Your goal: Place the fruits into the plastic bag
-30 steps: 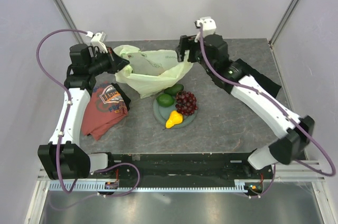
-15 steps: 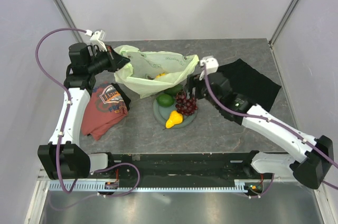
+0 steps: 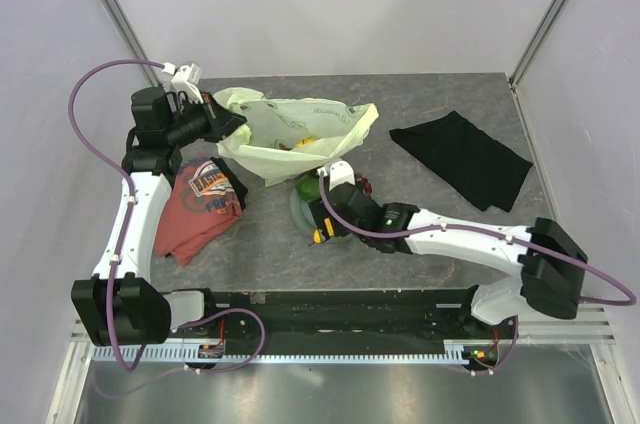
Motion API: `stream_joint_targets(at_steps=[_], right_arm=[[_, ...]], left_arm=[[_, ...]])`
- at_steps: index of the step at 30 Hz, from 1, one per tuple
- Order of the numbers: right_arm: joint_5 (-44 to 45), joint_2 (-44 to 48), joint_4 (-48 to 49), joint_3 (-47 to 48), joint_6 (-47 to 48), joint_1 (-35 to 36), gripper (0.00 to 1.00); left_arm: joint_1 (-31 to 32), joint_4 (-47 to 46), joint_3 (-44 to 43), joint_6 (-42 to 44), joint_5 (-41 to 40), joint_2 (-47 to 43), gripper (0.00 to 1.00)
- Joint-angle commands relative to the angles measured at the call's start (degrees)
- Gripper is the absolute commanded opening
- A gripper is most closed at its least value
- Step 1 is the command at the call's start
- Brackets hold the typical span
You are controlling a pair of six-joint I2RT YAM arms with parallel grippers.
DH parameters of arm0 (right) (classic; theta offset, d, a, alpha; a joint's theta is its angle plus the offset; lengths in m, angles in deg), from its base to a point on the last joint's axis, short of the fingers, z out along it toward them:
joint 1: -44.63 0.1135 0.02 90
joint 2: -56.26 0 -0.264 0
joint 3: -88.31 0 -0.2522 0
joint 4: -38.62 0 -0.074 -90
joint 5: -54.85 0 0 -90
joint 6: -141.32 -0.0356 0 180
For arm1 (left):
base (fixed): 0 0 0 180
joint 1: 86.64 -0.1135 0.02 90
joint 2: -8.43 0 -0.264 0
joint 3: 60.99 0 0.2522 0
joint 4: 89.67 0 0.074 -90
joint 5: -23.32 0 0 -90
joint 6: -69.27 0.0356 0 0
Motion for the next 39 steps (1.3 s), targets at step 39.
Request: stream_joint_targets(at_steps=[39], right_arm=[[8.59, -18.17, -1.35, 4.33, -23.63, 0.57, 0.61]], left_arm=[[-0.51, -0.29, 0.5, 1.36, -0.81, -1.68, 0.02]])
